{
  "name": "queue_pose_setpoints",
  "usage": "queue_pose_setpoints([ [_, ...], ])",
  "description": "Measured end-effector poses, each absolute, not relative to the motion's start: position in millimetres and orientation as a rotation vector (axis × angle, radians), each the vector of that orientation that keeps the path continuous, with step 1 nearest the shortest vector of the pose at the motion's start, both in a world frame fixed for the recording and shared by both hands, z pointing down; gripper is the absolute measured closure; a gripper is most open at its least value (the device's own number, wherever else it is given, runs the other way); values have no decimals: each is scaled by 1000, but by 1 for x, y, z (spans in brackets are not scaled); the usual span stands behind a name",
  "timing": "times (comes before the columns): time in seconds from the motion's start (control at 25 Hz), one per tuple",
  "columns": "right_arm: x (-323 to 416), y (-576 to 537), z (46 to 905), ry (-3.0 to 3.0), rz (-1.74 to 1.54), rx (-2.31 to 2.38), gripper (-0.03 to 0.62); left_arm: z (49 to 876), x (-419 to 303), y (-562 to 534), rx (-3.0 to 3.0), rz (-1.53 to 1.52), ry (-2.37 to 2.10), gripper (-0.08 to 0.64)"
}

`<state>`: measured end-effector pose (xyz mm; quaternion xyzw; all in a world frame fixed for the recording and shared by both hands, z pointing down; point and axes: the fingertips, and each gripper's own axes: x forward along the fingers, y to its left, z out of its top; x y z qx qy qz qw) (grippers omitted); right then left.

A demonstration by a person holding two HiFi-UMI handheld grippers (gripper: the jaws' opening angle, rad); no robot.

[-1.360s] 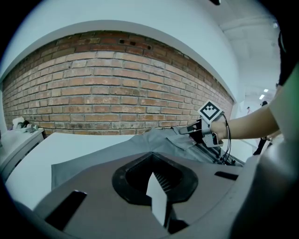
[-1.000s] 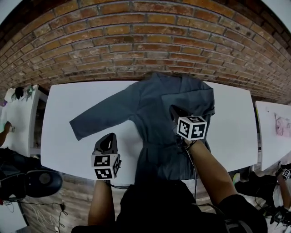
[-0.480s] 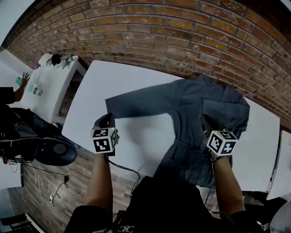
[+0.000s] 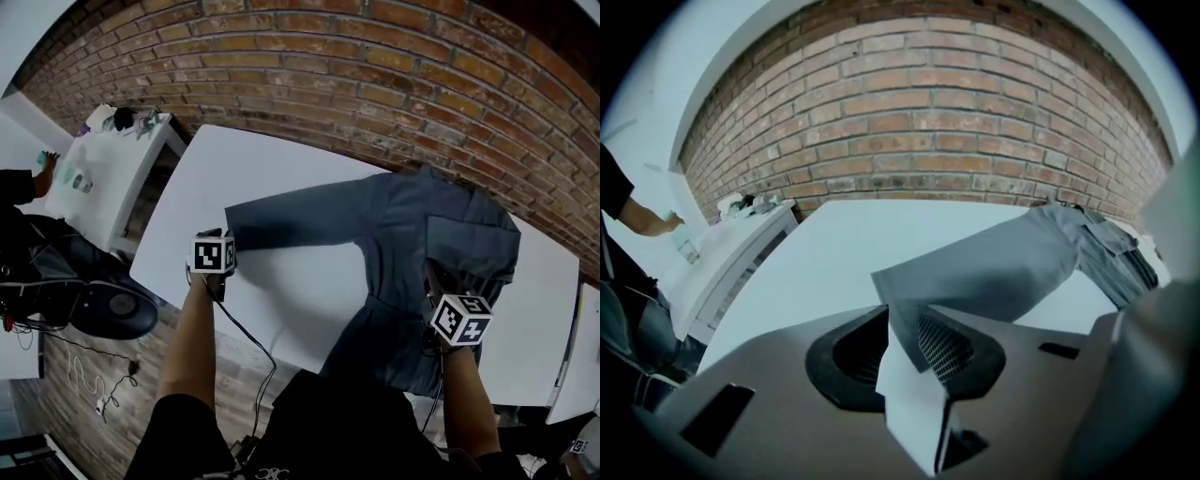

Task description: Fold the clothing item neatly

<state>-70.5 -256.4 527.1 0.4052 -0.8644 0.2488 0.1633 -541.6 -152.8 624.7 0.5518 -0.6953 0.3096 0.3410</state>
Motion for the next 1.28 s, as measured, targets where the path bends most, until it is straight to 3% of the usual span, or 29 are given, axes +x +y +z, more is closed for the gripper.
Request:
queue_pose_setpoints([
  [0.32,-70,-250,526,-2451,686,1165,592,663,-559,-172,1288,582,-1695,480],
  [0.52,-92,-252,533,-2409,540,1119,592,687,-561,-169,1211,615,-1656,480],
  [0.72,-98,-253,553,-2316,616,1151,592,690,-560,-163,1177,623,-1666,480],
  [0.88,-101,-248,552,-2311,633,1147,592,691,-553,-168,1158,738,-1644,535],
  [1.28,-87,-240,550,-2309,677,1173,592,677,-551,-170,1183,719,-1647,543],
])
